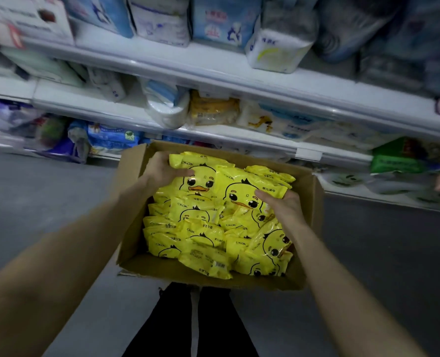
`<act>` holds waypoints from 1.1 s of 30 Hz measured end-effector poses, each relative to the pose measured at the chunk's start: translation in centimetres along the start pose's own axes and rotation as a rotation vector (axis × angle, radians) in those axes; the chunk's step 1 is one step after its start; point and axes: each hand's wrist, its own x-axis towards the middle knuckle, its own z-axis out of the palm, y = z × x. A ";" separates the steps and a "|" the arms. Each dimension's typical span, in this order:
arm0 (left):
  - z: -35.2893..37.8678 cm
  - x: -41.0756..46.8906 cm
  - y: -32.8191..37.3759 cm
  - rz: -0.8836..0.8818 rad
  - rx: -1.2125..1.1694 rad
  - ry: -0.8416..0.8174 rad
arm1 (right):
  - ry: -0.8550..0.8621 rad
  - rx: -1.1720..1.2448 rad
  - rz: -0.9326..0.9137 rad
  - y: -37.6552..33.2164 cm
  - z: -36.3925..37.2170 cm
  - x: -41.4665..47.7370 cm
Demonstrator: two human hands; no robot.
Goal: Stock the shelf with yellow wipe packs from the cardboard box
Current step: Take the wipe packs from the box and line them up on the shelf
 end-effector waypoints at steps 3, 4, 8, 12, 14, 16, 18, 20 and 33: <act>-2.2 -2.7 4.0 0.071 -0.007 0.015 | -0.018 -0.017 -0.066 -3.7 -1.5 -1.6; -2.8 -3.1 4.9 0.082 -0.043 0.024 | -0.026 -0.027 -0.087 -4.9 -2.0 -2.1; -5.5 -6.5 11.0 0.241 -0.093 0.158 | -0.063 -0.042 -0.282 -10.6 -4.2 -4.9; -8.7 -10.4 16.9 0.387 -0.081 0.228 | -0.125 -0.014 -0.482 -16.6 -6.5 -8.0; -10.2 -12.3 19.8 0.450 -0.087 0.262 | -0.144 -0.014 -0.567 -19.4 -7.6 -9.2; -11.4 -14.6 22.6 0.520 -0.094 0.298 | -0.168 0.018 -0.636 -21.9 -8.7 -10.7; -12.7 -16.6 25.1 0.583 -0.101 0.317 | -0.196 0.080 -0.694 -24.0 -9.5 -12.2; -13.8 -18.1 27.2 0.626 -0.104 0.338 | -0.221 0.103 -0.739 -25.8 -10.1 -13.5; -20.3 -18.7 37.0 0.668 -0.047 0.496 | -0.161 0.129 -0.912 -35.6 -9.6 -17.0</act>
